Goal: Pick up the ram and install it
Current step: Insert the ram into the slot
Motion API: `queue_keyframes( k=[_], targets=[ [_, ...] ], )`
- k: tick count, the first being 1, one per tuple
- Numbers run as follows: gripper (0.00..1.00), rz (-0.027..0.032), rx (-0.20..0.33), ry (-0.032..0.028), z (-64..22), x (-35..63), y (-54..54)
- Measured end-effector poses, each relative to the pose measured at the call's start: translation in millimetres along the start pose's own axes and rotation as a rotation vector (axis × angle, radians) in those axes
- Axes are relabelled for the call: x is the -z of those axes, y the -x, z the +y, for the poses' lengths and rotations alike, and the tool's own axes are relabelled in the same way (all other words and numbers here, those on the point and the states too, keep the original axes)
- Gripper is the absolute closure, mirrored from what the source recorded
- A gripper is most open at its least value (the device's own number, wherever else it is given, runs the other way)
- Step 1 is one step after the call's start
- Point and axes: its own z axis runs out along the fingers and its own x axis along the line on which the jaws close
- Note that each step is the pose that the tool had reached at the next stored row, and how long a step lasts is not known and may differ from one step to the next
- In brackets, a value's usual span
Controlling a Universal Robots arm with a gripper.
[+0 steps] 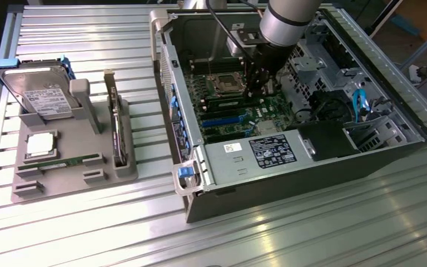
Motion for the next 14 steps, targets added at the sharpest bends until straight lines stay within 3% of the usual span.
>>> queue_keyframes(
  k=[6,7,9,14],
  targets=[
    [0.88,-0.0001,0.000,-0.0001,0.0,0.0,0.0],
    [0.87,-0.0002,0.000,-0.0001,0.0,-0.1,0.0],
    [0.74,-0.0001,0.000,0.0000,0.0,-0.1,0.0],
    [0.74,-0.0002,0.000,-0.0001,0.0,-0.1,0.0]
  ],
)
